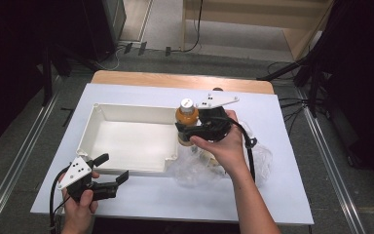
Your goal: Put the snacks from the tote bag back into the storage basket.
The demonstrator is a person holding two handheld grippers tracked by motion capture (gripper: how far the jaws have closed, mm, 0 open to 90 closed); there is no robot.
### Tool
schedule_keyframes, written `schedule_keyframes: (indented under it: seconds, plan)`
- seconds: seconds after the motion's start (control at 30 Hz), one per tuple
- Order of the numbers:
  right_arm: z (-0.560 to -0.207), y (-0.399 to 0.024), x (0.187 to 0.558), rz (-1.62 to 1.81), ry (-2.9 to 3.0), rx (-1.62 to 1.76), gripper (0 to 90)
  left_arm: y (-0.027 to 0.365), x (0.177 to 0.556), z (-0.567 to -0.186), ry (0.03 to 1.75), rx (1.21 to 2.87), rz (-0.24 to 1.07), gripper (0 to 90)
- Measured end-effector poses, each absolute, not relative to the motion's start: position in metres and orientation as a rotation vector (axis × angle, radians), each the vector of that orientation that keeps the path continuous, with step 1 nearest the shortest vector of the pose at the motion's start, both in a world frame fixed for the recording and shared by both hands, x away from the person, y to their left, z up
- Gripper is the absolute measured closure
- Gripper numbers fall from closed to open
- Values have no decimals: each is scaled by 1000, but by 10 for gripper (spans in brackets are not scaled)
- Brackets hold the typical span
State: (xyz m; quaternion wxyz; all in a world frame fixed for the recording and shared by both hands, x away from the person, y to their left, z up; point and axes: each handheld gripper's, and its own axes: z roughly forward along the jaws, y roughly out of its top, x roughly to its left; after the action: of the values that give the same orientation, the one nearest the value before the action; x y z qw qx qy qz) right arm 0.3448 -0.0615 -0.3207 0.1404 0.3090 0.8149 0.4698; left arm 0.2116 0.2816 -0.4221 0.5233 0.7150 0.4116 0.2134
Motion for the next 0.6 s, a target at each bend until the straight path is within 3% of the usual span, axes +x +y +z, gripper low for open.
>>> schedule_keyframes:
  seconds: [0.6]
  plan:
    - [-320,-36,352,1372,2381,848,317,296,205,-422,989,1684,521,81]
